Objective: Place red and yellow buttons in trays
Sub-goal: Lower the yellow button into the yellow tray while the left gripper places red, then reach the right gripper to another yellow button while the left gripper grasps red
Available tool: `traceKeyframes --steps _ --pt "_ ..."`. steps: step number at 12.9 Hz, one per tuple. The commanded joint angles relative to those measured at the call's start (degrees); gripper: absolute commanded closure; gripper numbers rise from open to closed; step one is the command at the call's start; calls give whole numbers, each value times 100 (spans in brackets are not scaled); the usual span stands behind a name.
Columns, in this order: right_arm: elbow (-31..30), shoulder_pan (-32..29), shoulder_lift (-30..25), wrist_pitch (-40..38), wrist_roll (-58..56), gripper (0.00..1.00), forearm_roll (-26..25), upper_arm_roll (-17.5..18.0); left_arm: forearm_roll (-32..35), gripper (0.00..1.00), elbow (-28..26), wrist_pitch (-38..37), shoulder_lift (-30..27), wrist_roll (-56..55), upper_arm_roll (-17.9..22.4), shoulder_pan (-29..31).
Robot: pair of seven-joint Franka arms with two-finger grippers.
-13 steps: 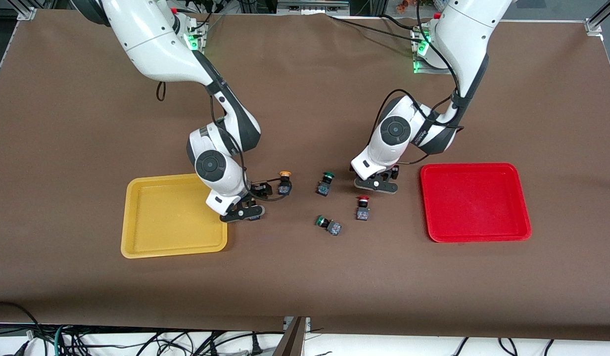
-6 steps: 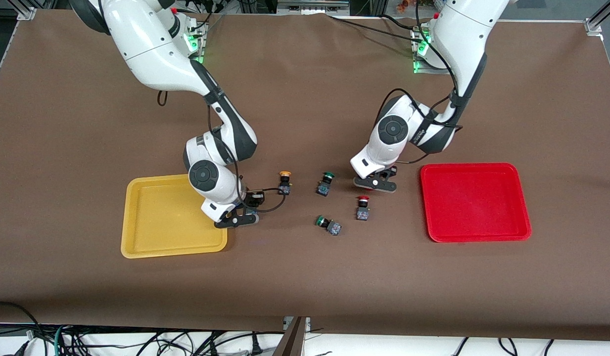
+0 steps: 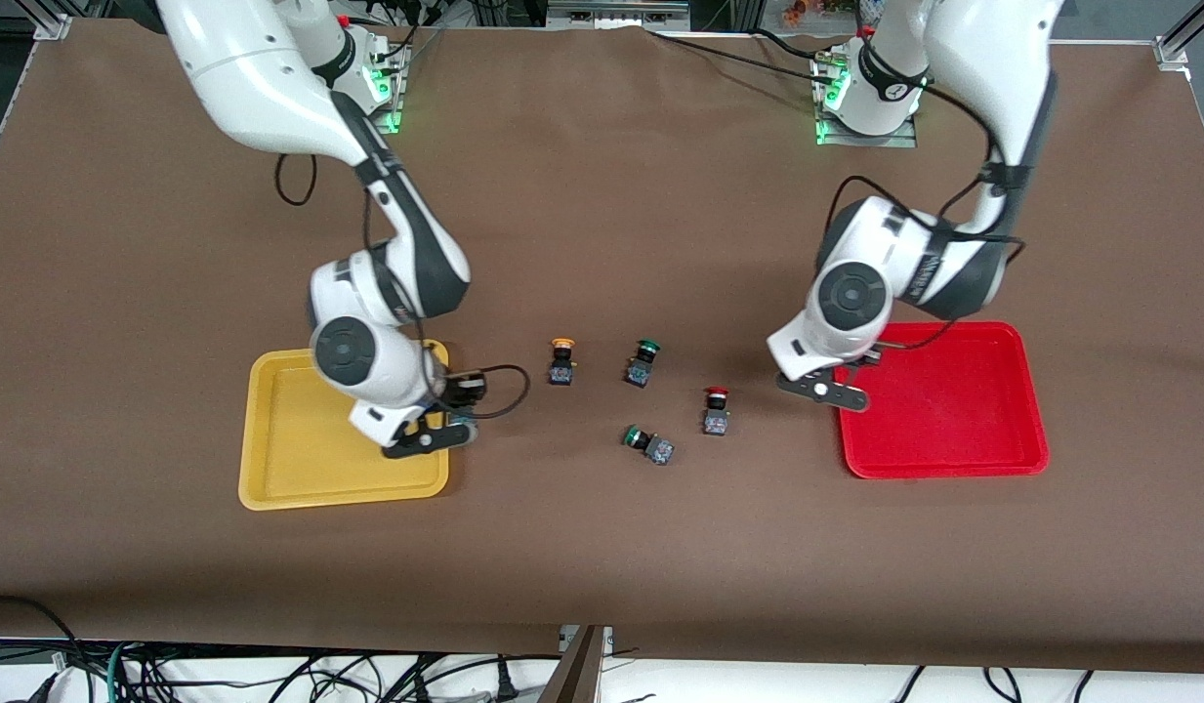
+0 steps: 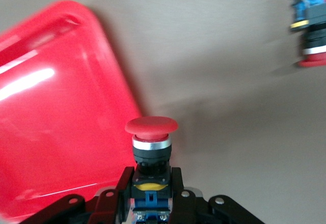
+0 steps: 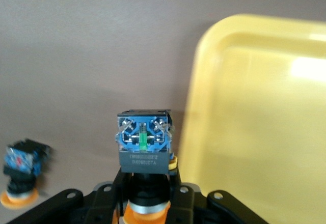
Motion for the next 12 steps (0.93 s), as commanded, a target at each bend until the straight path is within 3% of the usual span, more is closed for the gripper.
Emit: traceKeyframes --steps 1,2,3,4,5,6,8,9,10,12 --pt "-99 -396 -54 48 -1268 100 -245 -221 147 94 157 -105 114 1324 -62 732" --pt "-177 -563 24 284 -1551 95 -273 -275 138 91 140 104 210 1616 -62 891" --pt "-248 -738 182 486 -1727 82 -273 -276 129 88 61 410 350 1750 -62 988" --pt "-283 -888 236 601 -1886 66 -238 -267 129 76 -18 657 500 1777 -62 1042" --pt "-284 -942 271 594 -1931 43 -186 -267 129 48 -45 860 632 1777 -71 1094" --pt "-275 -942 254 550 -1870 32 -168 -250 121 0 -106 940 677 1690 -71 1086" --pt "-196 -873 201 253 -1687 25 42 -223 94 0 -72 853 546 1698 -106 1095" --pt "-65 -802 184 -19 -1398 11 296 -171 -19 0 -28 775 397 1690 -176 1095" --pt "136 -645 192 -335 -943 5 429 -118 -386 0 129 722 274 1602 -368 1060" --pt "200 -128 192 -382 137 4 448 -100 -1160 0 586 721 369 798 -597 842"
